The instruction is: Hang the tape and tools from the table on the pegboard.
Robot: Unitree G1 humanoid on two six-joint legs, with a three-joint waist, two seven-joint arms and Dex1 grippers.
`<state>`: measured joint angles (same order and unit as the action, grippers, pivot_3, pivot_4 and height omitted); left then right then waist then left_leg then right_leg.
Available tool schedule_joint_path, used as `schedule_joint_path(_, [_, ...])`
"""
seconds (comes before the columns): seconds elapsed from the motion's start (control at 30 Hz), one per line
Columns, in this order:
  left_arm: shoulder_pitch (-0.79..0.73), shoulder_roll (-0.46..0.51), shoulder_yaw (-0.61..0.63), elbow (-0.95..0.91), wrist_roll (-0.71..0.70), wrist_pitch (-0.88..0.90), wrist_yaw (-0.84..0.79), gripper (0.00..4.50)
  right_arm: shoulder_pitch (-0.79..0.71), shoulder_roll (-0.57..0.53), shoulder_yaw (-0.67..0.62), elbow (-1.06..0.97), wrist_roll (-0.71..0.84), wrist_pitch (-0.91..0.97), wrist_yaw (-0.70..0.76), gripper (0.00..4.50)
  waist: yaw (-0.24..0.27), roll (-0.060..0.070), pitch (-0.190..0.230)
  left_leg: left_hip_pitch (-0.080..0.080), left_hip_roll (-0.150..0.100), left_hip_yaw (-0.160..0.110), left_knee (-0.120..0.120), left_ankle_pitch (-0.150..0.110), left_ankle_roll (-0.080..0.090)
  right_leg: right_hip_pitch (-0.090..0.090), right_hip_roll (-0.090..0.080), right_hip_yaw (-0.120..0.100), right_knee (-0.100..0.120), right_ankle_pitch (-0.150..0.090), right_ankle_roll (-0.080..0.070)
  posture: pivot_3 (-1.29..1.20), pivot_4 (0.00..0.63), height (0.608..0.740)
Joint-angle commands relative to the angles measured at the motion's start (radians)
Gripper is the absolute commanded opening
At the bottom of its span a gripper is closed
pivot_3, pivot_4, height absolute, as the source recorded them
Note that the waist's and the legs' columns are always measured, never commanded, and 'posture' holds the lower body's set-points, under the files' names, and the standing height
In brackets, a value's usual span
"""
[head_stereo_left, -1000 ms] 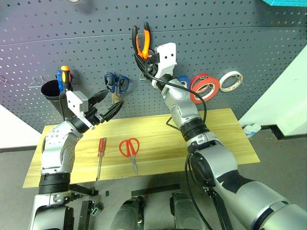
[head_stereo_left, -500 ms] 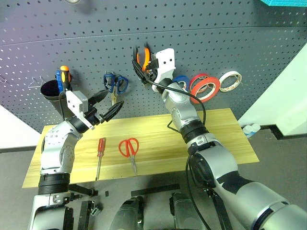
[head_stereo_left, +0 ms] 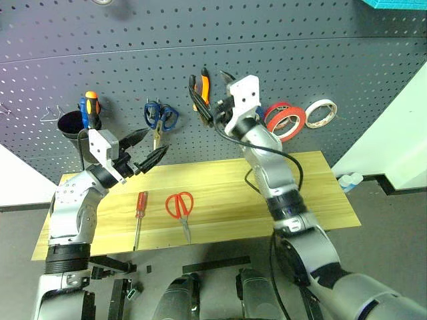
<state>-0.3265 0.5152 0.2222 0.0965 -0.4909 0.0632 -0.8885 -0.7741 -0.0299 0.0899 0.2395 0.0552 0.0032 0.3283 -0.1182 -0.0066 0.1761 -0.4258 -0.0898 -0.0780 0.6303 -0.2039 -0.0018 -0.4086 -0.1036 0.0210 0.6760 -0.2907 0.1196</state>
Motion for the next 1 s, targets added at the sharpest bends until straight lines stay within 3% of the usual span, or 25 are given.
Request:
schedule_joint_path(0.03, [0.01,0.04,0.018,0.011,0.005,-0.007,-0.033,3.96,0.072,-0.048,0.054,-0.291,-0.001,0.12,0.05,4.49,0.001,0.0,0.0,0.0,0.0,0.0,0.0,0.0,0.0,0.0,0.0,0.0,0.0,0.0,0.0,-0.1,0.144,0.733])
schedule_joint_path(0.3, [0.072,0.097,0.01,0.106,0.069,-0.041,-0.069,3.96,0.265,-0.249,0.145,-0.637,0.093,0.488,0.233,4.49,0.022,0.0,0.0,0.002,0.001,0.0,-0.001,0.0,0.0,0.001,0.0,0.0,-0.002,0.0,-0.001,-0.11,0.153,0.733])
schedule_joint_path(0.5, [0.103,0.112,-0.012,0.138,0.112,-0.033,-0.073,3.96,0.345,-0.294,0.177,-0.67,0.098,0.604,0.24,4.49,0.031,0.0,0.0,0.002,0.003,-0.001,-0.001,0.0,0.0,0.002,0.0,-0.001,-0.01,0.003,-0.005,-0.11,0.158,0.733])
schedule_joint_path(0.63, [0.146,0.09,-0.055,0.078,0.203,0.044,0.06,3.96,0.37,-0.319,0.19,-0.659,0.091,0.614,0.252,4.49,0.046,0.0,0.0,0.002,0.003,-0.001,-0.002,-0.001,0.0,0.002,-0.001,-0.001,-0.011,0.003,-0.005,-0.11,0.166,0.733])
schedule_joint_path(0.83, [0.278,0.042,-0.113,-0.191,0.286,0.363,0.293,3.96,0.384,-0.387,0.184,-0.663,0.094,0.599,0.302,4.49,0.053,-0.002,0.002,0.001,0.003,-0.001,-0.003,-0.001,0.001,0.001,-0.001,-0.001,-0.012,0.003,-0.005,-0.07,0.183,0.733])
schedule_joint_path(1.0, [0.333,0.019,-0.229,-0.359,0.357,0.657,0.419,3.96,0.424,-0.496,0.162,-0.686,0.156,0.52,0.454,4.49,0.075,-0.003,0.005,0.001,0.004,-0.001,-0.003,-0.001,0.001,0.003,-0.001,-0.001,-0.013,0.003,-0.005,-0.03,0.199,0.733])
